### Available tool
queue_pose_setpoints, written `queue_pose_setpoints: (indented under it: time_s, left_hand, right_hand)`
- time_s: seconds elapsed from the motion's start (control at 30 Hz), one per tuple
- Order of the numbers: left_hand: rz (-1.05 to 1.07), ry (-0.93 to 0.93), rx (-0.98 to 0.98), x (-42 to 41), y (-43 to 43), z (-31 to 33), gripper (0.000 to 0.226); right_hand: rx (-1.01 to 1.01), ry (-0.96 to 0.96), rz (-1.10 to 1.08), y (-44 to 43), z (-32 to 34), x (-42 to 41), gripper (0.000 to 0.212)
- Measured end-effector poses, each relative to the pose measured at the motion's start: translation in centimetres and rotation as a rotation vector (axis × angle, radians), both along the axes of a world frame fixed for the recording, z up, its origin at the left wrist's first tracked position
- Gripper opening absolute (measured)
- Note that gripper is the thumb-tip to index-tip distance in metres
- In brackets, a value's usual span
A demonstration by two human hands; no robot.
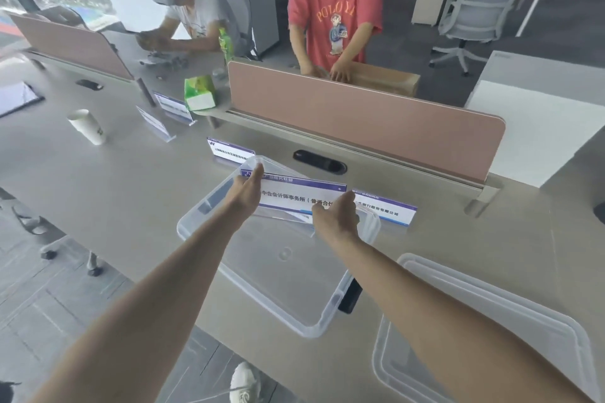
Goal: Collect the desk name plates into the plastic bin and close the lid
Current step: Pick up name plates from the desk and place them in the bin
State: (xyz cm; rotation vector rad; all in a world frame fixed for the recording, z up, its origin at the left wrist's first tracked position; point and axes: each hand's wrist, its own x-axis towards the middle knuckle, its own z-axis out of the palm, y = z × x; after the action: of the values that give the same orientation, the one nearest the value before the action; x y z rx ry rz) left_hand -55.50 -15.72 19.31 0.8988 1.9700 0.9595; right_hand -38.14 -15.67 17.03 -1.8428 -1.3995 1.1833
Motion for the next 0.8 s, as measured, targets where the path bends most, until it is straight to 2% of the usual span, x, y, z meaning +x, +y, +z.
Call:
queue_pose_setpoints:
  time_s: [0.07, 0.13, 0.3, 0.4, 0.47, 0.57, 0.8]
  left_hand:
    - [-0.059, -0.048, -0.046, -2.0, 1.4, -1.4, 0.104]
    - [-0.133, -0.088, -0.085, -4.4, 2.9, -3.5, 0.11]
    - [-0.275, -0.093, -0.136, -8.1, 4.7, -5.3, 0.107]
    - [-0.298, -0.113, -0.166, -8.4, 4.3, -4.6, 0.104]
    - [-0.324, -0.119, -0.169, -8.3, 4.3, -5.2, 0.078]
    - [-0.339, -0.155, -0.2, -8.4, 5.0, -7.0, 0.078]
    - [-0.252, -0.063, -0.289, -7.6, 6.5, -10.5, 0.054]
  right_hand:
    - [-0.024, -0.023, -0.026, 0.4, -0.6, -1.6, 0.051]
    - [-0.045, -0.059, -0.054, 0.7, -1.0, -3.4, 0.048]
    - [-0.12, -0.082, -0.17, 0.8, -2.3, -7.3, 0.037]
    - [-0.168, -0.087, -0.218, 0.3, -3.0, -8.2, 0.043]
    - [-0.184, -0.092, -0.238, -0.1, -3.7, -8.5, 0.036]
    - [-0.205, -0.042, -0.28, -0.2, -5.2, -8.6, 0.028]
    - [-0.259, 0.076, -0.307, 0.6, -10.0, -9.1, 0.028]
